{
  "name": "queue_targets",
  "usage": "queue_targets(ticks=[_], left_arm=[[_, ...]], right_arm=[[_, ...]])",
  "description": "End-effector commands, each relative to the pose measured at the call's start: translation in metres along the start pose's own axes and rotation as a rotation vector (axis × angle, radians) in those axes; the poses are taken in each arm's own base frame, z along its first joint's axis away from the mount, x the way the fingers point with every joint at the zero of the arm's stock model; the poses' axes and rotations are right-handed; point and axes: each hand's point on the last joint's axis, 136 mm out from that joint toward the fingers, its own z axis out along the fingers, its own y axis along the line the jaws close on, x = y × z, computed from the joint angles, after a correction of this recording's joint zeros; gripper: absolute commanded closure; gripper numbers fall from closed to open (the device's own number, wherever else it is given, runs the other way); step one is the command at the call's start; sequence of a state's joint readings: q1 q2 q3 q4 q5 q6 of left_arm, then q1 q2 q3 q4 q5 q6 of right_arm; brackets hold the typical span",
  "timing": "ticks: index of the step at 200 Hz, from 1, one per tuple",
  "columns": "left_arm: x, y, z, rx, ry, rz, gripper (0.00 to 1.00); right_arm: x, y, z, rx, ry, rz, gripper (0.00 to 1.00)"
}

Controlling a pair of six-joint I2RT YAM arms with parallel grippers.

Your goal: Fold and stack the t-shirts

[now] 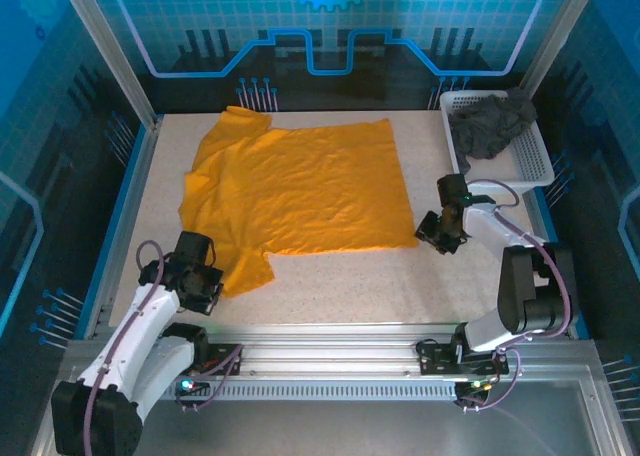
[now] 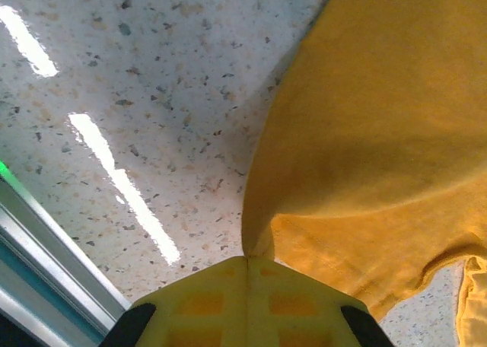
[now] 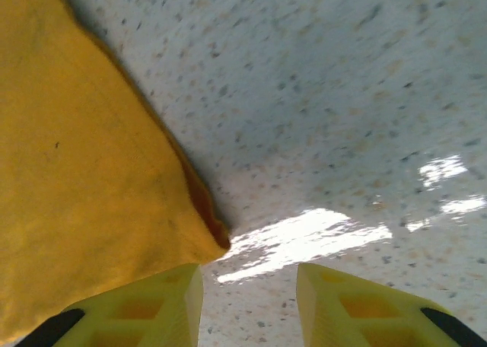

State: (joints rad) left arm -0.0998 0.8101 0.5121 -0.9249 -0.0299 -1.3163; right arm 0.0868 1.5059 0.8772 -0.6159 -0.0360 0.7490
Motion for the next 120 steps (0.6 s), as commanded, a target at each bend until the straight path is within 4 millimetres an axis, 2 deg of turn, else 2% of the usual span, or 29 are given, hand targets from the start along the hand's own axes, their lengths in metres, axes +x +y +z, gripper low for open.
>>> queue_targets(ticks=[1,12,32,87,91,120], left_arm=[[-0.003,-0.017,-0.01,0.054,-0.007,0.025,1.0],[-0.003,-0.019,-0.011,0.054,-0.006,0.028,1.0],[-0.003,-0.021,-0.011,0.051,-0.003,0.037,1.0],[-0.003,-0.02,-0.012,0.051,-0.002,0.044,1.0],[-0.002,-0.021,-0.012,0.052,0.0,0.046,1.0],[-0.002,-0.02,-0.011,0.052,0.002,0.045,1.0]], right_arm=[[0.004,0.016,0.002,-0.037,0.006,0.007,0.61],[0.011,0.014,0.008,-0.039,0.021,0.011,0.62],[0.012,0.017,0.013,-0.041,0.038,0.003,0.64],[0.018,0.007,0.035,0.023,0.098,0.008,0.65],[0.01,0.014,0.032,0.01,0.082,0.004,0.65],[0.002,0.02,0.039,0.022,0.09,-0.016,0.76]])
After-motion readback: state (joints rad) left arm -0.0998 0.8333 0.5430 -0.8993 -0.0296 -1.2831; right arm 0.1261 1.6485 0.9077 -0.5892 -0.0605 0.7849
